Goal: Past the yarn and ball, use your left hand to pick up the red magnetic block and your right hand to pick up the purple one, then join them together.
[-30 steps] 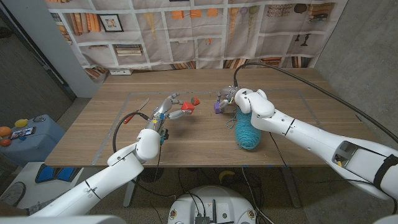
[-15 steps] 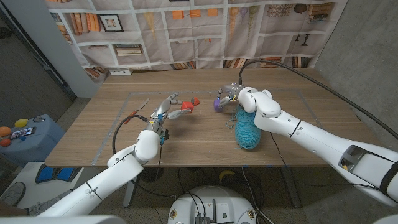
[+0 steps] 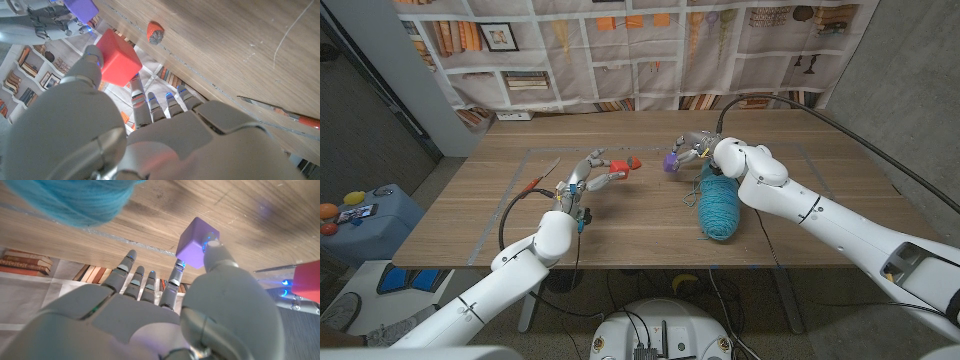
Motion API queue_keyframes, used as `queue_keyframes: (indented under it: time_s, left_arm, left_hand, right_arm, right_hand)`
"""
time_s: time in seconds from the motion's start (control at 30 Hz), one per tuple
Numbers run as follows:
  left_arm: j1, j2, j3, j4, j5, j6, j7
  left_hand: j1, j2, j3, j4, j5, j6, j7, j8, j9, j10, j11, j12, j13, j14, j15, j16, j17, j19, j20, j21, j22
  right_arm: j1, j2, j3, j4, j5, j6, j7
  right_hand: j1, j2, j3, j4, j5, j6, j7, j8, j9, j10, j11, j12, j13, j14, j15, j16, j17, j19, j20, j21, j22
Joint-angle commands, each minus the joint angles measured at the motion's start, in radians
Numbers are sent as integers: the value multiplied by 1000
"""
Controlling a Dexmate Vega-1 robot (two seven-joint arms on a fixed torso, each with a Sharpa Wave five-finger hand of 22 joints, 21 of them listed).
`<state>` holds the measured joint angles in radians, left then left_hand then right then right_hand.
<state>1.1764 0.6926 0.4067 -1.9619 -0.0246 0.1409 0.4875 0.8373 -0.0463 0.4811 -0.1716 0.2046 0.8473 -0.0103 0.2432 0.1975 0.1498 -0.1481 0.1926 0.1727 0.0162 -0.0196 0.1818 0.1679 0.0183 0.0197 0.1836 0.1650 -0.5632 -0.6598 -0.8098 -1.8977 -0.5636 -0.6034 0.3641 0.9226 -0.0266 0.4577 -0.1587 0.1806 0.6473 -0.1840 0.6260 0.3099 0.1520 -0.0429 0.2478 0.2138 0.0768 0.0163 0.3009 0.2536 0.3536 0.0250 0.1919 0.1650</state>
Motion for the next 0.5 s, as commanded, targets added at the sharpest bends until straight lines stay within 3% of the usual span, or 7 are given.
queue_keyframes:
  time_s: [0.03, 0.5]
  left_arm:
    - [17, 3, -25, 18, -58, -84, -27]
    - [25, 7, -49, 30, -95, -167, -59]
  left_hand:
    - [22, 34, -5, 3, 6, 80, -64, 6, 3, 7, 2, -2, 2, 0, 5, -3, 1, 6, 8, 3, 3]
    - [23, 37, -7, 3, 7, 80, -64, 4, 4, 6, 2, -3, 2, -1, 6, -4, 1, 10, 8, 4, 3]
  right_arm:
    - [-50, -47, 84, -69, 204, 3, -62]
    - [-116, -91, 184, -121, 467, 45, -155]
  right_hand:
    - [2, 14, 0, 2, -3, 73, -37, 39, 23, 4, 3, -5, 3, -1, 8, 0, 5, -2, -3, -3, 3]
    - [2, 20, -3, 2, -3, 71, -37, 41, 24, 5, 8, -7, 3, -6, 10, -2, 7, -7, -4, -5, 3]
